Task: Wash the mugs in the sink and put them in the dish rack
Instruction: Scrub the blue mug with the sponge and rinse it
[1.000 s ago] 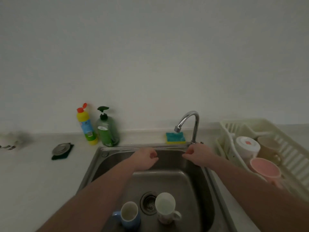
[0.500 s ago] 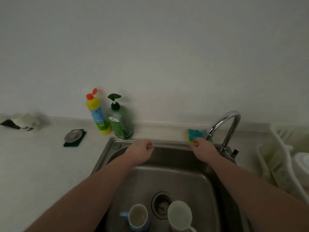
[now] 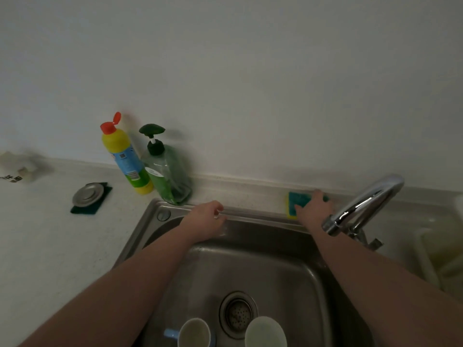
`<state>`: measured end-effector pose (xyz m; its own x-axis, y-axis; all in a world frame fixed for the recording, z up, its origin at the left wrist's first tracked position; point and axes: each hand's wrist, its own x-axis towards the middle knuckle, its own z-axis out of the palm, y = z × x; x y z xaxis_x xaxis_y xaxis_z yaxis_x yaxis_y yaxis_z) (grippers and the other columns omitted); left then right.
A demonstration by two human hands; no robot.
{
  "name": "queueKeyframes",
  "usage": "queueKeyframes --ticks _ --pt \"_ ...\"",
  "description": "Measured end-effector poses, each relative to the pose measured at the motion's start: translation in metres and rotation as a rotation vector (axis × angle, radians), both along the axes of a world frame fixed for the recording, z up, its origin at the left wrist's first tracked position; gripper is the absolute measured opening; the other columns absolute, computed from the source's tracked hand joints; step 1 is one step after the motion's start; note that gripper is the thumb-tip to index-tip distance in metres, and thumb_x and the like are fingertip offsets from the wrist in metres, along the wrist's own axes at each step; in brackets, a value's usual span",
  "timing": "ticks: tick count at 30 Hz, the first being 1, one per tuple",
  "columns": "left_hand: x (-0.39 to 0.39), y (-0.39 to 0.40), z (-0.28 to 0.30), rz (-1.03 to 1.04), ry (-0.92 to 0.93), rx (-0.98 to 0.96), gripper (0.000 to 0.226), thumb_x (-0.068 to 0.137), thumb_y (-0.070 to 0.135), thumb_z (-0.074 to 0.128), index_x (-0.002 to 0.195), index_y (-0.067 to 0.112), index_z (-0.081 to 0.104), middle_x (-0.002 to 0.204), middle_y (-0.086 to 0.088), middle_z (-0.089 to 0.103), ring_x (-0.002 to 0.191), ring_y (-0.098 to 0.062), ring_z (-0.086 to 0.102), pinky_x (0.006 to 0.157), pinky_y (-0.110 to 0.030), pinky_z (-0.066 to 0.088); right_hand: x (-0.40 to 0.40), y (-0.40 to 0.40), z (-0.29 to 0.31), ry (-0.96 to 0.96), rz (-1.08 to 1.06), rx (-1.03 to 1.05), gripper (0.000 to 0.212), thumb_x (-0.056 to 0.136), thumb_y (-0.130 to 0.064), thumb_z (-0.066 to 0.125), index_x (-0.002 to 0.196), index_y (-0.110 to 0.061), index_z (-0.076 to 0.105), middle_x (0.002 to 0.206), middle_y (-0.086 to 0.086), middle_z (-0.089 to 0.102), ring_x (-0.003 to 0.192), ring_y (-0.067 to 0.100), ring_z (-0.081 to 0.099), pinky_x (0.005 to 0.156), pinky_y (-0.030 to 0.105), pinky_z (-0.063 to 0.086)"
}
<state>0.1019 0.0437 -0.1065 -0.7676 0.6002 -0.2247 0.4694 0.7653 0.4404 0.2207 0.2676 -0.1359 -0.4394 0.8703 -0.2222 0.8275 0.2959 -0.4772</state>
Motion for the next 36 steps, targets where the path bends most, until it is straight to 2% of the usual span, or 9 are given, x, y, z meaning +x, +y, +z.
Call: queueKeyframes --ticks 3,6,11,16,19,21,26,31,36 --pt "-0.011 0.001 -0.006 -0.013 -0.004 -0.008 0.035 0.095 0.031 0.055 0.127 0.018 0.056 0.123 -0.004 0.062 0.114 -0.022 0.056 0.097 -0.028 0.04 -0.005 0.004 -0.006 -0.003 -0.025 -0.05 0.086 0.078 -0.042 0.072 0.143 -0.013 0.024 0.134 0.026 0.046 0.122 0.045 0.046 0.101 0.05 0.04" --pt "-0.019 0.0 -0.01 -0.033 -0.006 -0.009 0.034 0.095 0.031 0.055 0.126 0.017 0.056 0.122 -0.004 0.062 0.112 -0.021 0.057 0.096 -0.029 0.043 -0.002 0.002 -0.004 0.063 -0.046 -0.012 0.092 0.07 -0.04 0.081 0.139 -0.007 0.03 0.124 0.02 0.055 0.114 0.039 0.054 0.092 0.042 0.046" --pt "-0.028 0.0 -0.006 -0.033 0.027 0.051 0.031 0.094 0.031 0.056 0.122 0.019 0.06 0.116 -0.001 0.066 0.106 -0.019 0.06 0.093 -0.029 0.046 -0.01 -0.015 0.006 0.083 -0.11 -0.143 0.059 0.074 -0.038 0.078 0.114 0.001 0.06 0.113 0.019 0.065 0.103 0.034 0.062 0.077 0.033 0.047" --pt "-0.032 -0.001 0.031 0.06 0.227 0.326 0.02 0.096 0.03 0.053 0.098 0.016 0.067 0.088 0.0 0.065 0.08 -0.018 0.057 0.076 -0.029 0.046 -0.041 -0.05 0.018 0.382 -0.191 -0.377 0.04 0.077 -0.028 0.075 0.103 0.001 0.064 0.1 0.02 0.067 0.088 0.032 0.065 0.064 0.031 0.047" --pt "-0.04 -0.008 0.064 0.172 0.399 0.505 0.022 0.098 0.03 0.049 0.088 0.015 0.059 0.073 0.003 0.051 0.068 -0.015 0.047 0.065 -0.029 0.039 -0.074 -0.073 0.028 0.584 -0.195 -0.54 0.038 0.065 -0.029 0.08 0.087 -0.005 0.06 0.094 0.02 0.067 0.083 0.035 0.067 0.073 0.047 0.057" --pt "-0.05 -0.013 0.081 0.249 0.51 0.651 0.019 0.098 0.027 0.05 0.088 0.012 0.057 0.073 0.003 0.048 0.068 -0.016 0.046 0.065 -0.032 0.041 -0.097 -0.084 0.035 0.65 -0.156 -0.604 0.039 0.059 -0.033 0.079 0.079 -0.008 0.056 0.092 0.02 0.067 0.082 0.036 0.068 0.073 0.055 0.057" --pt "-0.087 -0.022 0.099 0.446 0.727 0.855 0.03 0.092 0.029 0.047 0.1 0.002 0.057 0.095 -0.014 0.056 0.089 -0.031 0.051 0.079 -0.029 0.031 -0.136 -0.123 0.08 0.815 -0.115 -0.764 0.023 0.077 -0.013 0.074 0.076 -0.004 0.053 0.097 0.025 0.065 0.088 0.038 0.067 0.078 0.058 0.054" --pt "-0.113 -0.021 0.108 0.54 0.54 0.759 0.039 0.098 0.026 0.047 0.129 0.003 0.05 0.13 -0.019 0.05 0.12 -0.035 0.045 0.1 -0.043 0.034 -0.164 -0.14 0.103 0.854 -0.078 -0.85 0.023 0.077 -0.011 0.076 0.079 0.0 0.056 0.1 0.026 0.065 0.091 0.04 0.066 0.081 0.058 0.054" --pt "-0.135 -0.02 0.106 0.635 0.087 0.77 0.045 0.1 0.03 0.043 0.139 0.007 0.042 0.138 -0.013 0.05 0.125 -0.031 0.048 0.106 -0.043 0.039 -0.18 -0.145 0.119 0.876 -0.066 -0.898 0.019 0.079 -0.008 0.073 0.081 0.001 0.057 0.102 0.024 0.065 0.092 0.039 0.066 0.083 0.056 0.054"
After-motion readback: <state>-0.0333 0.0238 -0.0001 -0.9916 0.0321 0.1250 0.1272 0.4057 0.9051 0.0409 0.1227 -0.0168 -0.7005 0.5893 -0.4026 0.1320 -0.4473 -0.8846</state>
